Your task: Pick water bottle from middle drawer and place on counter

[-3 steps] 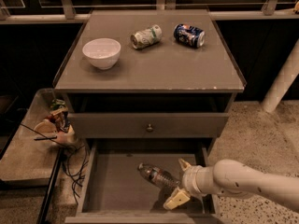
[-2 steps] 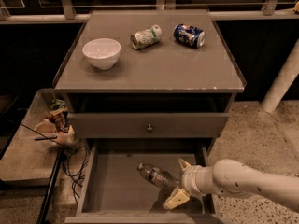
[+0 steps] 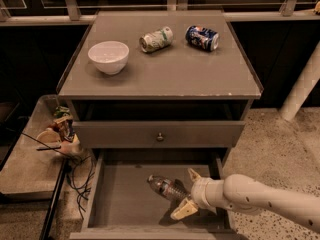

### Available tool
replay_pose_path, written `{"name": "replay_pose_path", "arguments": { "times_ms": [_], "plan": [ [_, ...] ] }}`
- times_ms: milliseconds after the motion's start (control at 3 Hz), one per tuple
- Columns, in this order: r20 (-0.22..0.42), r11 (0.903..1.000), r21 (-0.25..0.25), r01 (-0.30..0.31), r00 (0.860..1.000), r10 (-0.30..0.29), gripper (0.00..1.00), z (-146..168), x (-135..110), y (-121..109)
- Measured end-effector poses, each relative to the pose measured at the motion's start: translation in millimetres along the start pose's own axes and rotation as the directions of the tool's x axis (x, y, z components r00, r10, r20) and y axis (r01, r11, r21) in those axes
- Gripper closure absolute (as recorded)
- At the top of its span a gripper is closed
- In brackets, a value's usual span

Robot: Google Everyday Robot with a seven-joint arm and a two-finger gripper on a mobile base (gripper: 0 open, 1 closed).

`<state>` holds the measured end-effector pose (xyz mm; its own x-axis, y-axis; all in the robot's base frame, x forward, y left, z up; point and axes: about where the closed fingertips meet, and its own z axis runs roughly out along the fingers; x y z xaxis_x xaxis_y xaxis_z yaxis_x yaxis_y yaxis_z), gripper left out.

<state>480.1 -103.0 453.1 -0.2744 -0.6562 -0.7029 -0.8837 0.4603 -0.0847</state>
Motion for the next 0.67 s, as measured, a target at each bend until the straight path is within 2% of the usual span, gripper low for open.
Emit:
{"name": "replay_pose_path", "arguments": {
  "times_ms": [333, 667],
  "plan": [
    [0.046, 0.9999, 0.016, -0.003, 0.999, 0.003, 0.0, 21, 7, -7],
    [0.073, 1.0, 0.001, -0.005, 0.997, 0.005, 0.0, 44, 14, -9]
  ]
}}
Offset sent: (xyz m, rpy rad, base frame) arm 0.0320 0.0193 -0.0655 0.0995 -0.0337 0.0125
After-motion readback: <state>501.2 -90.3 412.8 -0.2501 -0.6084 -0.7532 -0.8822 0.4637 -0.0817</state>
